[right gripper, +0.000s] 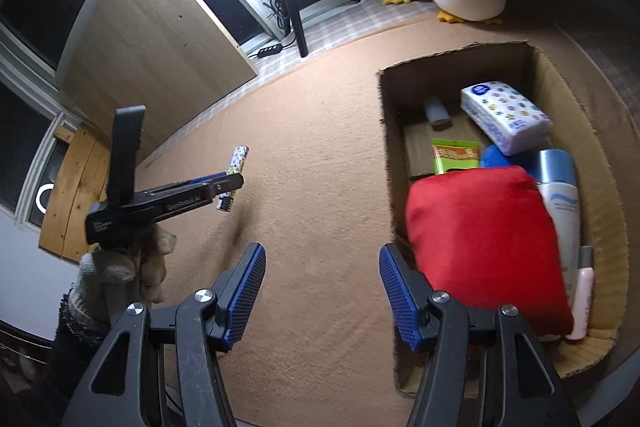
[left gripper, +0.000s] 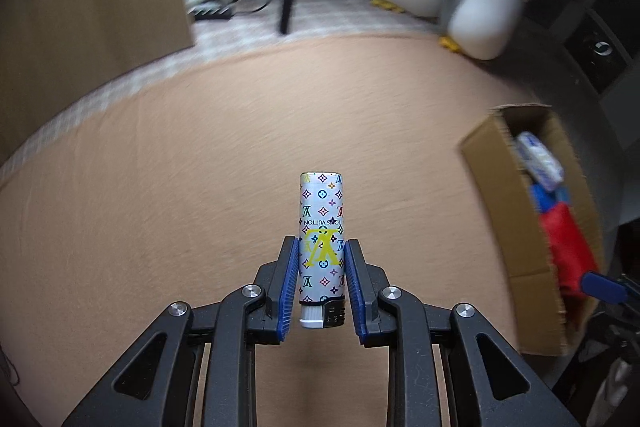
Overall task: Organize objects
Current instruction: 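Carry the lighter with the left tool into the box and release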
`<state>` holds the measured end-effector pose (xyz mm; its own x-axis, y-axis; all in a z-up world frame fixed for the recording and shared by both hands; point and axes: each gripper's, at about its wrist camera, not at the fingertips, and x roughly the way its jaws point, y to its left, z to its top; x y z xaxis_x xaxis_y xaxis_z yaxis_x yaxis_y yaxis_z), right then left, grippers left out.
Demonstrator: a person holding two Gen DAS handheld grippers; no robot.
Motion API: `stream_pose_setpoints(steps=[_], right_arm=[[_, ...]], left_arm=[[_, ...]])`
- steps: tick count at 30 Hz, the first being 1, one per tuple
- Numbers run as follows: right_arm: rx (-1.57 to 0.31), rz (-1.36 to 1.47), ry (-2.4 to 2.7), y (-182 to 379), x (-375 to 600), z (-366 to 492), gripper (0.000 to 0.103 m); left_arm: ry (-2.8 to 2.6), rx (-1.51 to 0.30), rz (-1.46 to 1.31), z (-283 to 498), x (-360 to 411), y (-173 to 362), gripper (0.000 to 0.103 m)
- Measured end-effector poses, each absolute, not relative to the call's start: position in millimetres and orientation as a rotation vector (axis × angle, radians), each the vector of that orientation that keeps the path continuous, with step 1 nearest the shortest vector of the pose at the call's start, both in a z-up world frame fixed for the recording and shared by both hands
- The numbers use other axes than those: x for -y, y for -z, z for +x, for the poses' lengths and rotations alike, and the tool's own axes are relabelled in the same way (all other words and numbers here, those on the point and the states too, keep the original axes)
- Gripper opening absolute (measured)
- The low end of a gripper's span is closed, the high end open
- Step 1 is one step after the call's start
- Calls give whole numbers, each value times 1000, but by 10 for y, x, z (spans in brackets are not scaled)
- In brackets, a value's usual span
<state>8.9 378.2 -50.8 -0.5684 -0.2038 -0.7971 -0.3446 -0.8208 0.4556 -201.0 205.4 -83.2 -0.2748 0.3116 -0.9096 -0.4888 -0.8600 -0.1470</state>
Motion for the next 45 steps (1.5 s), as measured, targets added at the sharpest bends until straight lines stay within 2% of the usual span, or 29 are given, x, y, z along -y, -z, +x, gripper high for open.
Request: stream_pose_setpoints(steps=[12,20,27,29,30,31,45], right_arm=[[-818,-1317,-2443,440,-4051,645,55],[-829,-1265,-2378,441,-4333,1009,55],[-849,-1241,-2332,476,-4514,1254,55],[-853,-1238,-2325,485,-4542,1284,55],[-857,-1236,-2323,487,-4553,1296,55],[-859,-1236,-2322,490,-4565,1308,55],[-828,-1271,-2368,447,-4385,1163,55]], left_arm=[[-2015,-292,-1314,-1515,-3210,408,25],[-1956,-346,-1312,-1463,-3877,547,25],[-1933,-362,-1329,-1457,-4147,683,26],[-1934,-359,-1333,-1453,-4182,690,50],[-1947,-351,-1328,-1452,-4180,678,69],[-1962,-339,-1314,-1451,-4167,652,76],[-2039,-303,-1293,-1434,-3621,462,76]])
